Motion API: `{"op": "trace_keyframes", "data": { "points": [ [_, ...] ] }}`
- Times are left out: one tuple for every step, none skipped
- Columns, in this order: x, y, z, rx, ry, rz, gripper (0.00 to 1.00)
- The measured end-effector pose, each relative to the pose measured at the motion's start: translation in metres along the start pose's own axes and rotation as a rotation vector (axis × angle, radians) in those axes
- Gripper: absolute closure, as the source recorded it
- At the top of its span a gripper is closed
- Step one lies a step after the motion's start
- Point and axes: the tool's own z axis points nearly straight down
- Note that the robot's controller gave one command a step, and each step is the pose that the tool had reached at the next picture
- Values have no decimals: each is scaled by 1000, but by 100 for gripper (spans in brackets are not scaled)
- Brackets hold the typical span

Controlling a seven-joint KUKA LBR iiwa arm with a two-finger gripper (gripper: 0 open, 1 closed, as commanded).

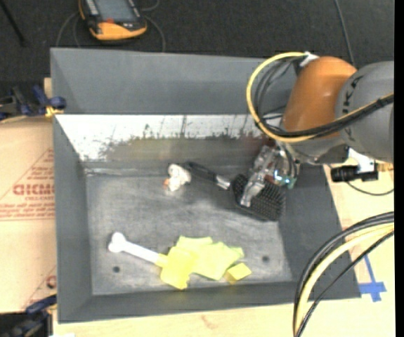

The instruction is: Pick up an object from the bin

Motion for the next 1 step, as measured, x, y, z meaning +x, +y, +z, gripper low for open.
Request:
{"op": "trace_keyframes", "data": {
  "points": [
    [19, 0, -18, -1, -16, -32, 100]
  ]
}}
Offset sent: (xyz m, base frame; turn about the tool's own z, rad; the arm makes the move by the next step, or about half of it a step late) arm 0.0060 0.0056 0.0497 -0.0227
